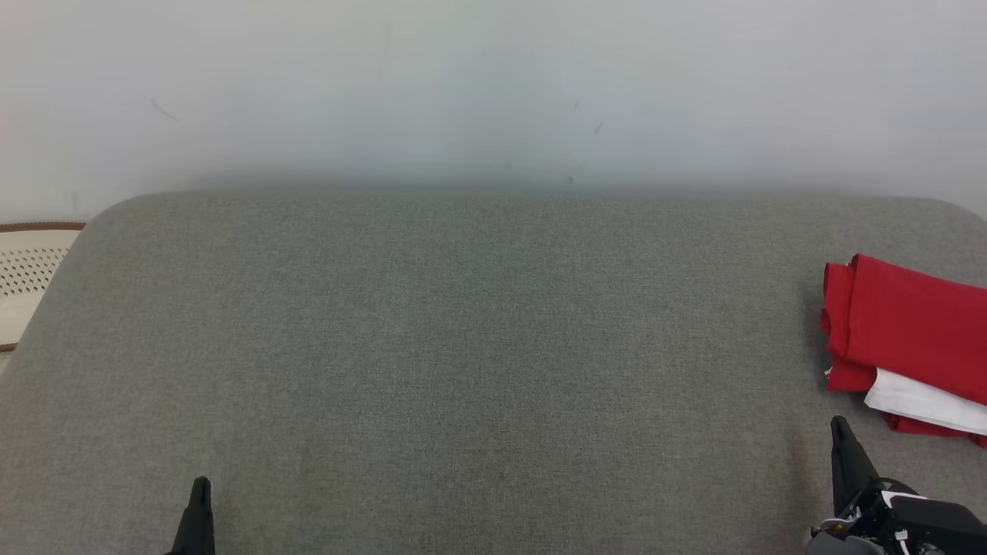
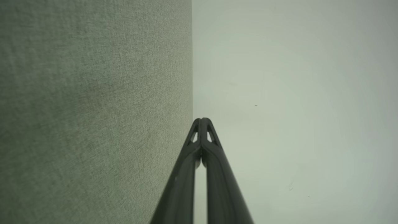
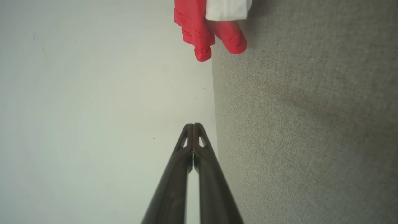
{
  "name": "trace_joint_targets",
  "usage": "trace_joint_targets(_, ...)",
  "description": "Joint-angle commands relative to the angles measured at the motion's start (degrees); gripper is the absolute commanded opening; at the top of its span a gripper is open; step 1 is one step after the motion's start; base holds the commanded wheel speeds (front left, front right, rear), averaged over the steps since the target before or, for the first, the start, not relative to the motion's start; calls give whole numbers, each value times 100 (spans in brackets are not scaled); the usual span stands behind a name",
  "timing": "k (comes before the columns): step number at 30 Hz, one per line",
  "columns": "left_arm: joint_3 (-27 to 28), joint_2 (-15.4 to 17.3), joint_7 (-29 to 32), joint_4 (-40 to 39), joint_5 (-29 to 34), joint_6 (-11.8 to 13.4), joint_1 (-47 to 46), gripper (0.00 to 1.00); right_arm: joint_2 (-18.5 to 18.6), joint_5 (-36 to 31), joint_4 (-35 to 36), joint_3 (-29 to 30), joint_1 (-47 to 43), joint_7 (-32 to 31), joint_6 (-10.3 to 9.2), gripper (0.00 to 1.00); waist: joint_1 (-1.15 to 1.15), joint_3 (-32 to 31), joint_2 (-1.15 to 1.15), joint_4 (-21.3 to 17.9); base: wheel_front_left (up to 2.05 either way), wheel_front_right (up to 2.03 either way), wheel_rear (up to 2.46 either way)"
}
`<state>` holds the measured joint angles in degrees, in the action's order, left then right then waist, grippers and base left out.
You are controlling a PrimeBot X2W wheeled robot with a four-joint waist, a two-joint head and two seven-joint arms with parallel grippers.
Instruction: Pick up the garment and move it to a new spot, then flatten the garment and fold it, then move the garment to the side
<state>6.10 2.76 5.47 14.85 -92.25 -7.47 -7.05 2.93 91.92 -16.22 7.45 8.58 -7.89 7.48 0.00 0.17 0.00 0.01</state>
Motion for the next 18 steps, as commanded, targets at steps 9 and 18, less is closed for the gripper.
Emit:
trace_joint_targets(9,-2,22,-6,-9,-25,-18,-3,0,-12,24,-1,0,-17,-13,2,0,0,0,0,0,0,0,0)
trace_joint_targets(18,-2,21,-7,-9,-25,-18,-3,0,-12,24,-1,-1,-17,-13,2,0,0,0,0,0,0,0,0)
